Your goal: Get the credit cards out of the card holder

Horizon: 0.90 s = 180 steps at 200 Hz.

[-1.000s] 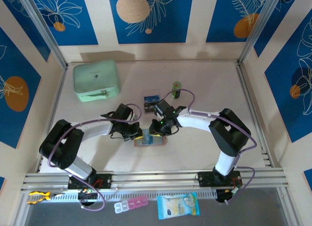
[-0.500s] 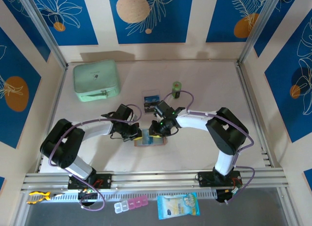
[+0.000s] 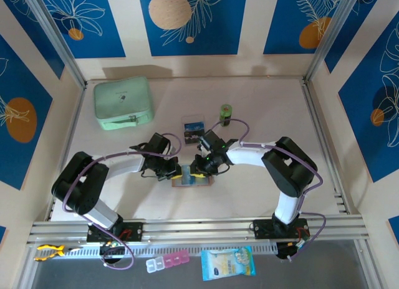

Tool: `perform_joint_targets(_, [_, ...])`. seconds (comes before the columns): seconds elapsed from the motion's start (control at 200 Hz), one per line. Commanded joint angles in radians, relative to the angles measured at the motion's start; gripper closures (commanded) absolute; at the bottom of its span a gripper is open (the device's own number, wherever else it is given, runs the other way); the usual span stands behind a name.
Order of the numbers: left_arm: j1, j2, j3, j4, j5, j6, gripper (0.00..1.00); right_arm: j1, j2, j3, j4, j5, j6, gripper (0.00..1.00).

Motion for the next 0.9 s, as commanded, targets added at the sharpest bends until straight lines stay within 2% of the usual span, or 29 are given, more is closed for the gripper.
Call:
perform_joint_targets(0.0, [-0.007,0.030,0.002,-0.037,-0.022,0.014,1.00,-0.005,-0.042,-0.019,0.044,-0.057,0.031,0.79])
perform_joint_targets(0.565, [-0.008,0.027,0.000,-0.035,-0.023,0.013,1.00,-0.028,-0.048,-0.081,0.140,-0.098,0.052,0.88])
perform_joint_targets(0.895, [-0.007,0.022,0.000,-0.038,-0.028,0.012,1.00,-0.054,-0.130,-0.102,0.042,-0.040,-0.009,0.92])
